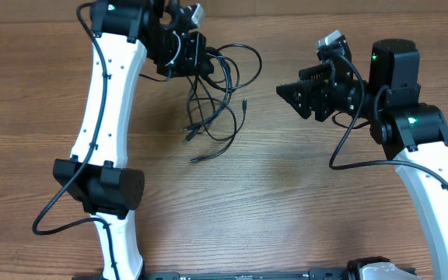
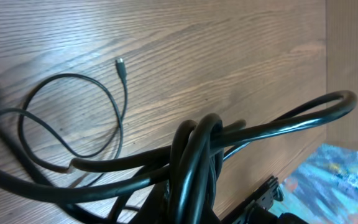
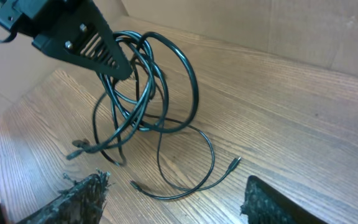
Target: Untangle cables
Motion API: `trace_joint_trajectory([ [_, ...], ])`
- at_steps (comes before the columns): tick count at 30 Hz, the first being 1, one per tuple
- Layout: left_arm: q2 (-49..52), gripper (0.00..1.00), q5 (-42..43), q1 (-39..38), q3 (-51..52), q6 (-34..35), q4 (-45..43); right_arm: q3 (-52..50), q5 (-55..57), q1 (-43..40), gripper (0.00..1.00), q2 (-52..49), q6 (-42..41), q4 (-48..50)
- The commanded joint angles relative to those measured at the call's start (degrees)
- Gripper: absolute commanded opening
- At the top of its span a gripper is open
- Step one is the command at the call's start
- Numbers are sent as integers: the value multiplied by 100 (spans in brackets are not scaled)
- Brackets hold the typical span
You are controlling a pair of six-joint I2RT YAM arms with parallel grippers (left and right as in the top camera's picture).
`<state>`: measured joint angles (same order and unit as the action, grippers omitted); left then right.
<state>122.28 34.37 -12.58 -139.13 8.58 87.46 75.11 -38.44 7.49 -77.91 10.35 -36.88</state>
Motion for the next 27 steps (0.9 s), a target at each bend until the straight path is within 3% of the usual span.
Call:
trace_joint_trajectory([
  [1,-46,4,-33,-267,-85,-157,-59,85,28,-15,71,42,48,33],
  [7,-46,4,-42,-708,-85,-173,-197,87,-330,-4,61,42,968,-109],
  [15,-46,4,-50,-1161,-85,-173,-396,85,-363,-4,61,42,2376,-741],
  [22,-46,4,-50,-1541,-85,-170,-435,85,-273,-4,61,42,2621,-798],
  [27,-46,4,-46,-1792,-85,-125,-433,85,-50,-4,54,42,2621,-802],
])
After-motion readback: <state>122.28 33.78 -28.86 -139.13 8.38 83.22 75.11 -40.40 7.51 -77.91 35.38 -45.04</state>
